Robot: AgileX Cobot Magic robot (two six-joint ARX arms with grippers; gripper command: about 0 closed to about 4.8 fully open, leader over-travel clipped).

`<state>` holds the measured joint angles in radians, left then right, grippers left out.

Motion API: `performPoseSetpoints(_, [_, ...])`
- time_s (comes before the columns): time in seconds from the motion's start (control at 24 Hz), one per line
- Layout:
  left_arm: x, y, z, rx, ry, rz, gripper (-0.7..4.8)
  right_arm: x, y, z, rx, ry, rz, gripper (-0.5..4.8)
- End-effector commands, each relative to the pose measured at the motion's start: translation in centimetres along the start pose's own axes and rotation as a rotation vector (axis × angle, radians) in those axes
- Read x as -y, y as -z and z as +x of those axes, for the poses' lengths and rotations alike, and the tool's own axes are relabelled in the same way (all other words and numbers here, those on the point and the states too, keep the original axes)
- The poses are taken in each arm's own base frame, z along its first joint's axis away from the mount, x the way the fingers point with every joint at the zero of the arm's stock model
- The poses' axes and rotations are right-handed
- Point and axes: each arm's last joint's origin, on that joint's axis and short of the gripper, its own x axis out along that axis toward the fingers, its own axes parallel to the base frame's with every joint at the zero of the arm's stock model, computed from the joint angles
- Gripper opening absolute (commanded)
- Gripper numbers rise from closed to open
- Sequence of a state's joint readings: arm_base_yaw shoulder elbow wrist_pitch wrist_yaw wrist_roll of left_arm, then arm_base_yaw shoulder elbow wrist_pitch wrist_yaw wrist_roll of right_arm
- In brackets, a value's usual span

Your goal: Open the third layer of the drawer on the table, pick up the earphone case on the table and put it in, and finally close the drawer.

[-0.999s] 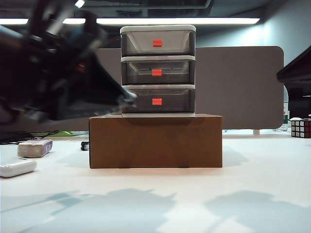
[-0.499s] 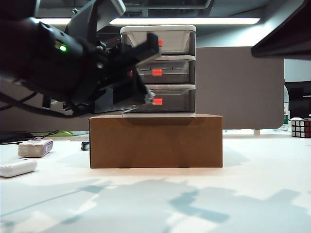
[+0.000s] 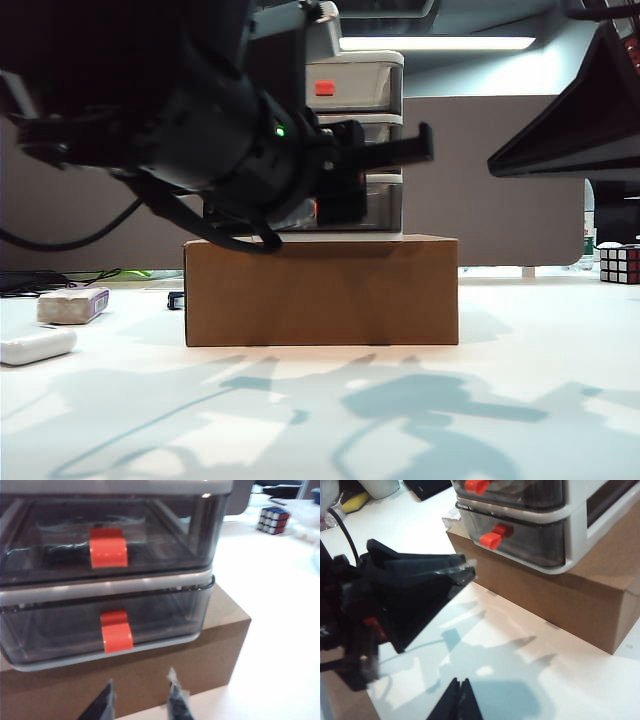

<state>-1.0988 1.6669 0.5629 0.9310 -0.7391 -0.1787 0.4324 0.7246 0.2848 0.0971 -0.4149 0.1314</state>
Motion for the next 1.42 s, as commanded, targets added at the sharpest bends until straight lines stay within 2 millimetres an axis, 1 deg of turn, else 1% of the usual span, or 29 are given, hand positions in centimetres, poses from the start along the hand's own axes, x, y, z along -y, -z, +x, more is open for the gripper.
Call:
performPoseSetpoints(0.04, [0.2,0.1,0.6,0.017,-0.077,-0.001,1.3,-0.1,-0.6,0.0,0.036,-0.012,-0.025,-0.05])
performPoseSetpoints(0.12, [0.3,0.1,0.8,0.023,-0.104,-0.007,1.31,-0.1,-0.5,0.1,0.036,-0.012,-0.024,-0.05])
performPoseSetpoints(0.33, [0.7,-0.3,1.2,0.042,-0.106,-0.035,1.31,-0.1,-0.6,0.1,0.038,-0.012,-0.026,-0.05])
performPoseSetpoints(0.54, [1.5,-0.3,2.2,0.049,-0.113,-0.034,1.31,-0.1,-0.6,0.1,0.038,-0.012,-0.025,-0.05])
performPoseSetpoints(0.67, [1.4,-0.3,2.4,0.052,-0.146,-0.016,1.3,-0.1,-0.6,0.1,0.037,-0.012,-0.025,-0.05])
performPoseSetpoints(0.83, [0.8,-0.4,2.9,0.054,-0.167,-0.02,1.3,-0.1,-0.6,0.1,0.038,-0.011,-0.025,-0.05])
performPoseSetpoints(1.08, [0.3,-0.6,3.4,0.054,-0.14,-0.035,1.3,-0.1,-0.7,0.1,0.051,-0.013,-0.032,-0.05])
performPoseSetpoints(1.42, [0.2,-0.5,3.7,0.051,-0.126,-0.036,1.3,-0.1,-0.8,0.1,0.056,-0.014,-0.034,-0.05])
